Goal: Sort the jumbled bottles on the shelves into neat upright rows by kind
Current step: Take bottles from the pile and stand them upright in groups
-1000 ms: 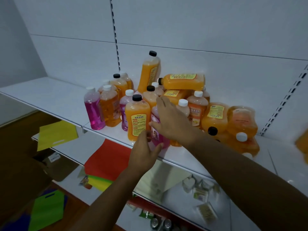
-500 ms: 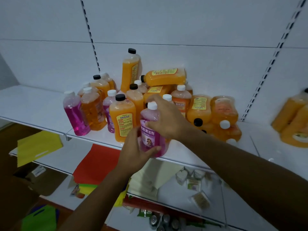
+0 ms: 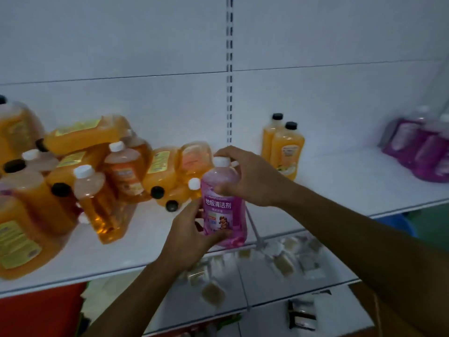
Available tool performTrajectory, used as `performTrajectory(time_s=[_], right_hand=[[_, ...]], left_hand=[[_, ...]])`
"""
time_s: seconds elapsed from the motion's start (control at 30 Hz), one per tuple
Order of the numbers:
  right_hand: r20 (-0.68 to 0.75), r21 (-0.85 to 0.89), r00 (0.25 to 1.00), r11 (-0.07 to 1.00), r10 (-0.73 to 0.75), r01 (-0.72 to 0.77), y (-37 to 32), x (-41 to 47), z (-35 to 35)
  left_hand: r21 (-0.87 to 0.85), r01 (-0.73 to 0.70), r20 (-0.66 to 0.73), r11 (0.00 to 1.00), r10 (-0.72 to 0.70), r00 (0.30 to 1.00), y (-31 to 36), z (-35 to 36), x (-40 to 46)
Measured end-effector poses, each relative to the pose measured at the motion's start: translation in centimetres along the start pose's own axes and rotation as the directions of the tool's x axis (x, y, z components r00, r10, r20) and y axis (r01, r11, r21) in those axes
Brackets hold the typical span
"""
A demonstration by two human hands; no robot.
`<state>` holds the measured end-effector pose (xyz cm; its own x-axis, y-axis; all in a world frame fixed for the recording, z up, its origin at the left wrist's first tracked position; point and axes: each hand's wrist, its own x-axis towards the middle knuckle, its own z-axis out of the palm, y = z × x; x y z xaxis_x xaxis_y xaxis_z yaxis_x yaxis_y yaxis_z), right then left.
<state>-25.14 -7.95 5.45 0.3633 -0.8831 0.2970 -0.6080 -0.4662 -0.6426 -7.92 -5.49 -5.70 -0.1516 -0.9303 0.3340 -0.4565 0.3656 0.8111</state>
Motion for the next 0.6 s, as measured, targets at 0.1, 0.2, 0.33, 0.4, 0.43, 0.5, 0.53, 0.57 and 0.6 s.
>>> performTrajectory(time_s=[0.1,0.2,0.33,0.4,0.43,0.5,0.53,0.57,0.6], right_hand=[[-0.038,-0.012,0.997,0.997,0.072,-0.072,4.2,-2.7,-4.6],[-0.080,-0.014,0.990,0.993,0.120,-0.121,8.5,-5.9,-9.8],[-0.156,-0.090,0.977,0.983,0.145,-0.160,14.3,-10.5,-17.4],[-0.200,-0.126,0.967,0.974,0.160,-0.187,17.0,-12.6,-20.9],[-0.217,-0.138,0.961,0.969,0.172,-0.205,18.3,-13.7,-22.4],[-0.253,-0.150,0.948,0.960,0.193,-0.236,20.6,-15.7,-25.1],[-0.274,-0.154,0.939,0.955,0.205,-0.254,21.8,-16.7,-26.2],[-0.295,-0.154,0.931,0.950,0.217,-0.271,22.9,-17.6,-27.3],[-0.308,-0.152,0.922,0.945,0.233,-0.290,23.8,-18.3,-28.4]], left_hand=[[-0.002,-0.020,0.075,1.000,0.020,0.997,2.8,5.9,2.2],[-0.003,-0.074,0.145,0.997,0.074,0.987,5.7,12.3,4.6],[-0.059,-0.124,0.203,0.990,0.134,0.970,10.6,22.2,7.4],[-0.114,-0.121,0.235,0.986,0.145,0.961,13.1,27.0,8.6],[-0.135,-0.117,0.252,0.984,0.148,0.956,14.1,29.2,9.2],[-0.172,-0.104,0.286,0.980,0.151,0.946,15.9,33.4,10.1],[-0.185,-0.096,0.298,0.978,0.149,0.943,16.6,35.4,10.5],[-0.190,-0.089,0.306,0.978,0.145,0.941,17.2,37.2,10.9],[-0.190,-0.083,0.313,0.978,0.141,0.939,17.8,38.9,11.3]])
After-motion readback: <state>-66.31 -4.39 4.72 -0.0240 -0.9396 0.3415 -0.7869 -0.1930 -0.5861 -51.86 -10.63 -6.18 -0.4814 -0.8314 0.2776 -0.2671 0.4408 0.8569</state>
